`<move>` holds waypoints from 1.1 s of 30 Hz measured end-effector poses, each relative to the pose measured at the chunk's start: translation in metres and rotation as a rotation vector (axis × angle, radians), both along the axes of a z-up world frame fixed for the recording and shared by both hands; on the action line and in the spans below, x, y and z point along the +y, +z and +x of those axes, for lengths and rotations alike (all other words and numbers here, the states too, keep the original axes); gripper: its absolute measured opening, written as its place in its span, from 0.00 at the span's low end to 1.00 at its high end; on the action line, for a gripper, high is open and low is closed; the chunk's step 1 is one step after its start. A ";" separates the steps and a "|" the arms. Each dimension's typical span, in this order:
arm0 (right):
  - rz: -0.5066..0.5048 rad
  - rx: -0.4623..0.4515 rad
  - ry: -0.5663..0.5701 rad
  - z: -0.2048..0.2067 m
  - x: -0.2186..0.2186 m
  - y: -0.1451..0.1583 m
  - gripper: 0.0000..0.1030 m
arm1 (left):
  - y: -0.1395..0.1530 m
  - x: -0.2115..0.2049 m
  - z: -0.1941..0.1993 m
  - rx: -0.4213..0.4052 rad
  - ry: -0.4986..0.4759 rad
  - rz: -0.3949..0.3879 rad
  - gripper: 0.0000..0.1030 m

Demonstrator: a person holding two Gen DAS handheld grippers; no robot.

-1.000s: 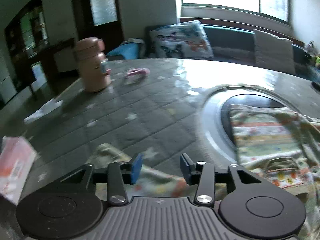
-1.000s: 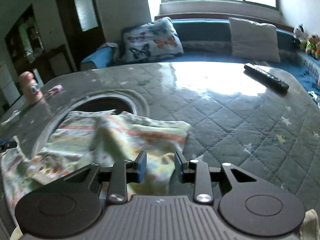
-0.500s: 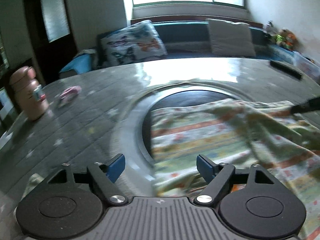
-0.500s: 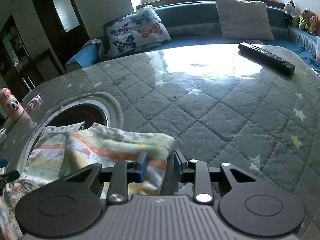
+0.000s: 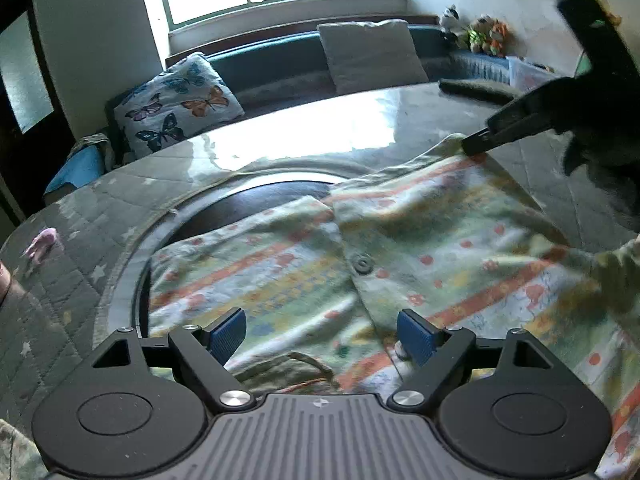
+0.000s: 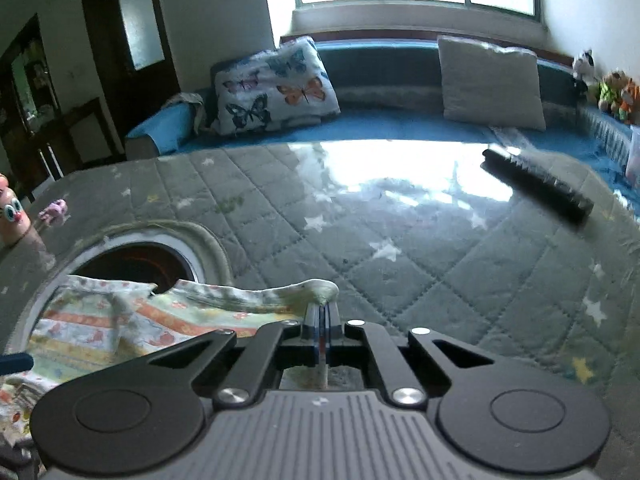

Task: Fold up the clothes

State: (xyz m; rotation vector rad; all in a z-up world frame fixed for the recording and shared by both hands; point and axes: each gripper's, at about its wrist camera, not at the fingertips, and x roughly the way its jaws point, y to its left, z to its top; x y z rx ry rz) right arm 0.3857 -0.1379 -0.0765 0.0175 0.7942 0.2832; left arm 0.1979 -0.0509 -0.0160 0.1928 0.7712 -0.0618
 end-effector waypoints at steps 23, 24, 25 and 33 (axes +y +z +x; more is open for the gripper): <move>-0.039 0.032 0.194 -0.104 0.016 0.003 0.27 | 0.000 0.000 -0.002 -0.011 0.002 0.010 0.89; -0.050 0.026 0.197 -0.108 0.017 0.003 0.29 | 0.000 0.000 -0.002 -0.011 0.002 0.008 0.90; -0.063 0.018 0.204 -0.110 0.018 0.002 0.30 | 0.000 0.000 -0.002 -0.011 0.002 0.007 0.92; -0.104 -0.014 0.224 -0.100 0.034 0.003 0.43 | -0.002 0.000 -0.004 -0.011 -0.002 -0.004 1.00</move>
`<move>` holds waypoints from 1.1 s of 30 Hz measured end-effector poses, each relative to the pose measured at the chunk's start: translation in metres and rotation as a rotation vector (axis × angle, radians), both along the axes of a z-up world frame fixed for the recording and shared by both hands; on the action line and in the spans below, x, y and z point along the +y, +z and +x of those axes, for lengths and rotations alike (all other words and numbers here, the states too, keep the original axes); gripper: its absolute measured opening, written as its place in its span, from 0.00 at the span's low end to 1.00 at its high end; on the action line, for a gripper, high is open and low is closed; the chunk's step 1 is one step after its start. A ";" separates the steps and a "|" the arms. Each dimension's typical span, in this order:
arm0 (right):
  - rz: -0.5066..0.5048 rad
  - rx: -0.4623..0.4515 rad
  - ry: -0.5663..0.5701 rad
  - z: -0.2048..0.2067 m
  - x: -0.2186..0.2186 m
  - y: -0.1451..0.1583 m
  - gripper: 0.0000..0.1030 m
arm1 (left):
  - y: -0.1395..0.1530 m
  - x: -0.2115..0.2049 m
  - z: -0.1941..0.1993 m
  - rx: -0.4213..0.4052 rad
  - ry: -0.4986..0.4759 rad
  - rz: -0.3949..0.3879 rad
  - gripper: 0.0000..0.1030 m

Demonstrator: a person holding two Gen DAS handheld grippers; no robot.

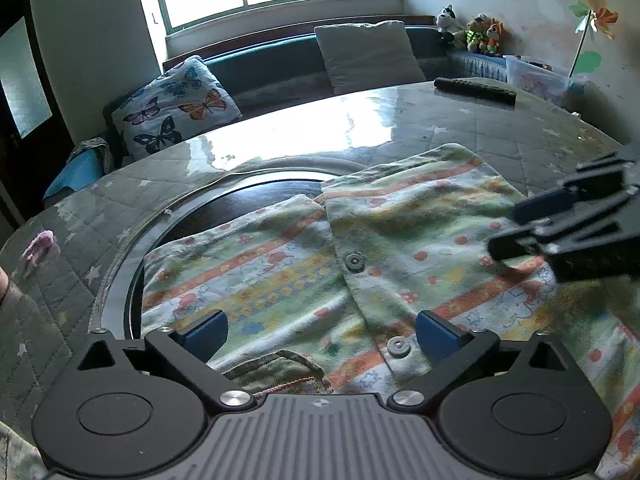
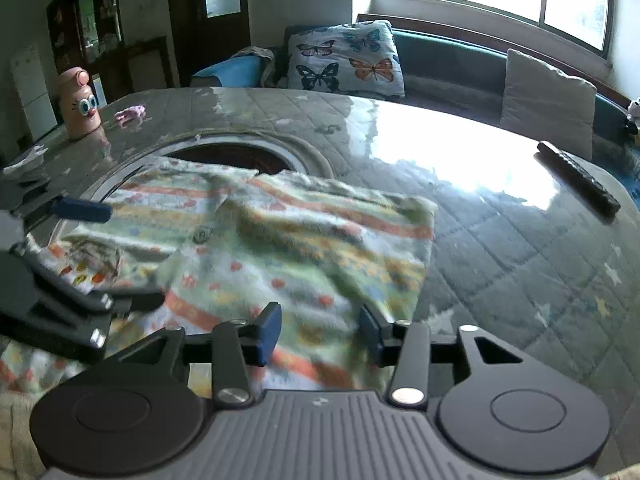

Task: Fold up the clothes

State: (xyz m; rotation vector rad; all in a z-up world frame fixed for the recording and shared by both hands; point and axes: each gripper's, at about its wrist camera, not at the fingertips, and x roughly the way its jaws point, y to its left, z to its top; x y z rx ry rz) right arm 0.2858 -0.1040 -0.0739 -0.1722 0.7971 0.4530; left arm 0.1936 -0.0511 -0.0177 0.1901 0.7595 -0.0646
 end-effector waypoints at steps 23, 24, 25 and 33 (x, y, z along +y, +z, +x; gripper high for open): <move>-0.038 -0.067 0.034 0.065 0.063 -0.003 0.50 | -0.003 0.004 -0.010 0.000 -0.019 -0.021 1.00; -0.034 -0.065 0.048 0.062 0.065 -0.001 0.50 | -0.003 0.004 -0.011 -0.001 -0.020 -0.021 1.00; -0.032 -0.064 0.063 0.060 0.067 0.001 0.50 | -0.003 0.004 -0.011 -0.001 -0.020 -0.023 1.00; -0.070 -0.051 0.074 0.070 0.083 -0.012 0.53 | -0.002 0.005 -0.020 0.001 -0.022 -0.038 1.00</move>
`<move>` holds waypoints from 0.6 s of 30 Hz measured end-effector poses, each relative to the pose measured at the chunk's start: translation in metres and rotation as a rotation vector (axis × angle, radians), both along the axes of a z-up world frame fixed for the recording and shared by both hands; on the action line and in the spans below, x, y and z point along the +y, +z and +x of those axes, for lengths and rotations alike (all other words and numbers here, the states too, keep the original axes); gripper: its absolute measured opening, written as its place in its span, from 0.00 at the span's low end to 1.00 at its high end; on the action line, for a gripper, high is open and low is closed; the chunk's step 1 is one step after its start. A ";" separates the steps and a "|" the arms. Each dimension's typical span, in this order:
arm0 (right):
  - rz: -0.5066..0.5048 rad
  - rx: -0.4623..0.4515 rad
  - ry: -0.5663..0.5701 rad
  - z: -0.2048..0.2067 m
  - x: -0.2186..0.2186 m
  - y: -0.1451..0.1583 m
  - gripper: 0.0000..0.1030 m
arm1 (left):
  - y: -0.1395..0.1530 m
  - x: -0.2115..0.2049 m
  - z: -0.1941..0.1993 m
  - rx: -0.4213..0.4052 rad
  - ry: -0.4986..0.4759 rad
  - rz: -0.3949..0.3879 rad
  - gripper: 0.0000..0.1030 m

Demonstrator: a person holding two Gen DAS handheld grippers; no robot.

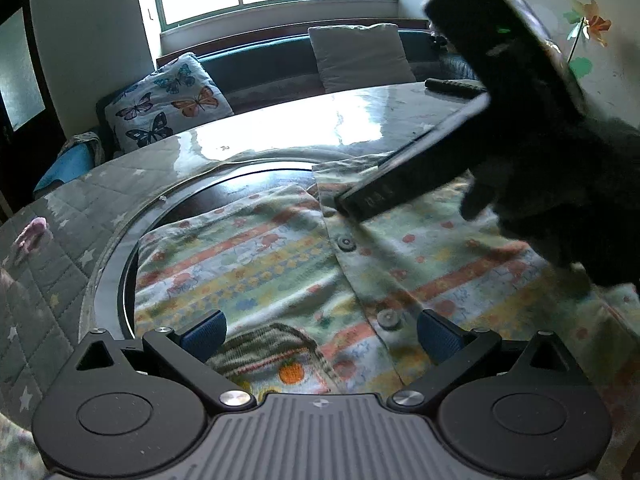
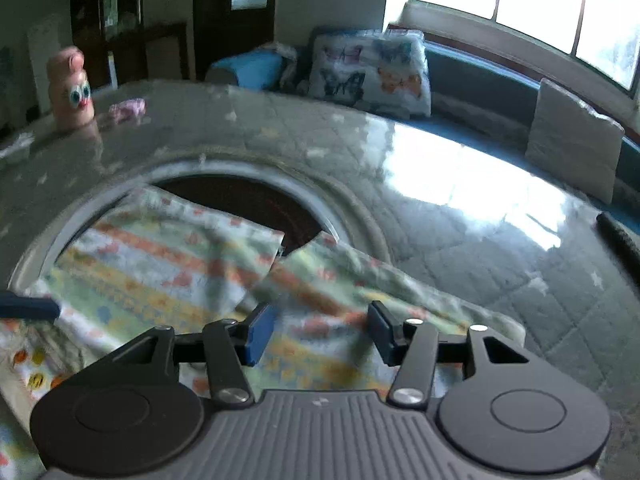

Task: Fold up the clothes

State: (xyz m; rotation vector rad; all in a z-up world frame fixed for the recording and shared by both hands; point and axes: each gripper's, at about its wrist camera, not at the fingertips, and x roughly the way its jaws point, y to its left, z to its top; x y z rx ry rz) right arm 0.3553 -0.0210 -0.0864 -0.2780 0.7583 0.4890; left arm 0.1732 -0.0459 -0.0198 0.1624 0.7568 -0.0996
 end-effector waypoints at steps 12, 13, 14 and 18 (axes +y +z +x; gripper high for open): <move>-0.040 0.011 0.244 -0.052 0.038 0.010 0.69 | -0.002 0.003 -0.035 -0.009 -0.040 -0.043 1.00; -0.058 0.007 0.253 -0.053 0.043 0.008 0.70 | -0.003 0.002 -0.037 -0.008 -0.047 -0.049 1.00; -0.075 0.003 0.259 -0.053 0.047 0.005 0.70 | -0.003 0.002 -0.038 -0.005 -0.053 -0.055 1.00; -0.097 -0.024 0.264 -0.050 0.058 0.001 0.79 | -0.005 0.002 -0.039 0.004 -0.065 -0.072 1.00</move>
